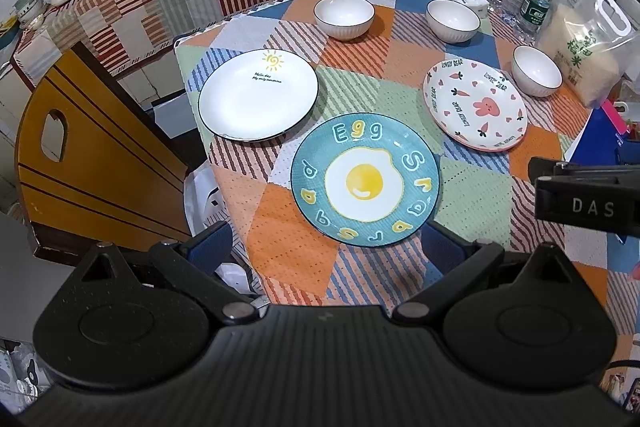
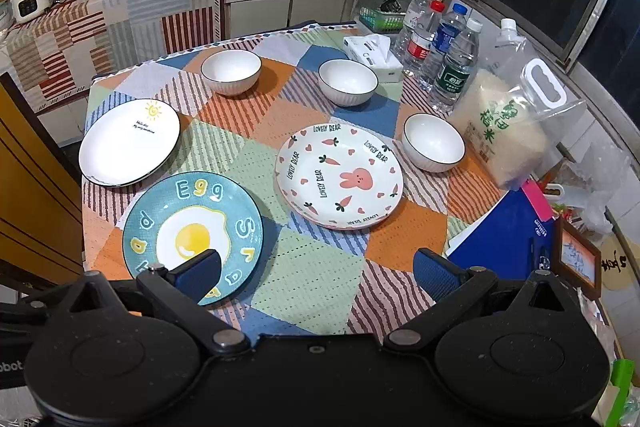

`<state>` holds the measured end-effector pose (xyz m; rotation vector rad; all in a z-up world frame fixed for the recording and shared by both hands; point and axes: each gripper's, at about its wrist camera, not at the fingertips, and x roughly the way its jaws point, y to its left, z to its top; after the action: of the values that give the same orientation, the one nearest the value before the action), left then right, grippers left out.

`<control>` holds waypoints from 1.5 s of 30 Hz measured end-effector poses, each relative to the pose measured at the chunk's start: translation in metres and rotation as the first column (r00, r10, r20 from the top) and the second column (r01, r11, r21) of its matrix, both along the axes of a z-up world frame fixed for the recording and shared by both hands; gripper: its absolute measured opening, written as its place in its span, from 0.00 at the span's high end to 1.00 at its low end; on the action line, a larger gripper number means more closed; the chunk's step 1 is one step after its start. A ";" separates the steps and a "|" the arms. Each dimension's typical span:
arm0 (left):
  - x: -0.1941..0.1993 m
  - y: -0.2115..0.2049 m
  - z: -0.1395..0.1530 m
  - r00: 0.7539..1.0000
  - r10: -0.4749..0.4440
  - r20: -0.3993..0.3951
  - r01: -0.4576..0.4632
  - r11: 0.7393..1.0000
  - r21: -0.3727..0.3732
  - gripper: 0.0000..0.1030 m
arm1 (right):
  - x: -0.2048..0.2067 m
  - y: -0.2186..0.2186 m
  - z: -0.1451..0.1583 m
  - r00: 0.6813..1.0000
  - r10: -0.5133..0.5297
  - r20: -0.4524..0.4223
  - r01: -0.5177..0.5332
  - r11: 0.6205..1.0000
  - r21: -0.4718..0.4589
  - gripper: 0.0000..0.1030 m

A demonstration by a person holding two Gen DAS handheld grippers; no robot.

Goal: Organize plates and bowls
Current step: 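Move the right gripper to the pink bunny plate rim and grasp it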

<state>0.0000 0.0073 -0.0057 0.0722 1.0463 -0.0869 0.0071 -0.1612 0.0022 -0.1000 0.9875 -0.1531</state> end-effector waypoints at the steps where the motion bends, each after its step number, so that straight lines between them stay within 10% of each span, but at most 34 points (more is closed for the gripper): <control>1: 0.000 -0.001 -0.001 1.000 -0.003 -0.002 0.003 1.000 -0.001 0.01 | 0.000 -0.001 0.000 1.000 -0.001 -0.001 0.001 1.000 0.001 0.00; 19: 0.033 -0.015 -0.019 0.997 -0.019 0.069 0.021 0.999 -0.038 0.01 | 0.017 -0.033 -0.013 0.990 0.108 0.089 -0.108 0.994 -0.012 0.00; 45: 0.215 -0.133 -0.168 0.984 -0.178 0.003 0.177 0.979 -0.096 0.10 | 0.122 -0.182 -0.183 0.989 -0.021 0.147 -0.020 0.963 0.269 0.40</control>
<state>0.2153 -0.1259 -0.1738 0.0778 1.0381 -0.2993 0.1289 -0.3428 -0.1809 0.1599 0.8508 -0.0244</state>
